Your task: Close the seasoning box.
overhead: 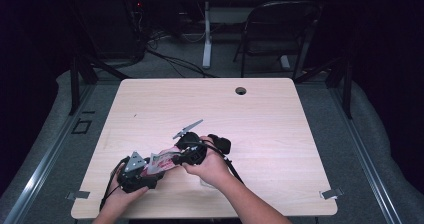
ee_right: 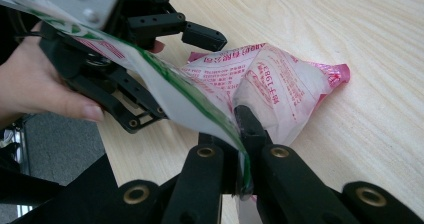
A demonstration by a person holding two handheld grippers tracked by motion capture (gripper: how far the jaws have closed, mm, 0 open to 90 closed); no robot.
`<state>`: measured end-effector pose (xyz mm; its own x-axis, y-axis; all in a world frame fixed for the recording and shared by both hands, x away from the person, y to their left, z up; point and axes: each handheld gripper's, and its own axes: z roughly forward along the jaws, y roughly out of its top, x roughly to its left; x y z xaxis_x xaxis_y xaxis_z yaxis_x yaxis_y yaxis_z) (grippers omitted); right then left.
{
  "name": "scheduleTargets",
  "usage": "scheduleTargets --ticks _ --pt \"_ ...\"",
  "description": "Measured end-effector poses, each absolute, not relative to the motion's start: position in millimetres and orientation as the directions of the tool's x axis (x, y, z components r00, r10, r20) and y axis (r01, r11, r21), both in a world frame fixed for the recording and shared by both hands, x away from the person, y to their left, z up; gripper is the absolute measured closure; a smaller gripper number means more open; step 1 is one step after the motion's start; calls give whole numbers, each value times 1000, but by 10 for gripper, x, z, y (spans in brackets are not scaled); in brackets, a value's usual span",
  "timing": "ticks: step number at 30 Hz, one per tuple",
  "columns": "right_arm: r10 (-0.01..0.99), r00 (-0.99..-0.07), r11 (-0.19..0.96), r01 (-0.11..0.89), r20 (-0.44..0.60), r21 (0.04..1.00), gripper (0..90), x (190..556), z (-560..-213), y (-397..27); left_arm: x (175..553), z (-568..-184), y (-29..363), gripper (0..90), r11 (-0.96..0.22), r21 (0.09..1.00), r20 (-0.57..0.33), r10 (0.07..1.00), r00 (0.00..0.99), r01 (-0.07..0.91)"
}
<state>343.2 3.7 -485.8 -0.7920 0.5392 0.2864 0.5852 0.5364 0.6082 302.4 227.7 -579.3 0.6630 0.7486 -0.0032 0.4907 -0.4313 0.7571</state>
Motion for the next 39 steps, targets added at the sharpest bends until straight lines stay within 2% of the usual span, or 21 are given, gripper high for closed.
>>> scheduleTargets --ticks 16,39 --pt "536 -795 543 582 283 605 899 3436 -4856 29 3125 -5883 2226 293 -432 745 -28 741 671 508" --pt "543 -785 523 593 297 613 899 3434 -4865 36 3130 -5889 2185 351 -439 730 -10 759 651 523"
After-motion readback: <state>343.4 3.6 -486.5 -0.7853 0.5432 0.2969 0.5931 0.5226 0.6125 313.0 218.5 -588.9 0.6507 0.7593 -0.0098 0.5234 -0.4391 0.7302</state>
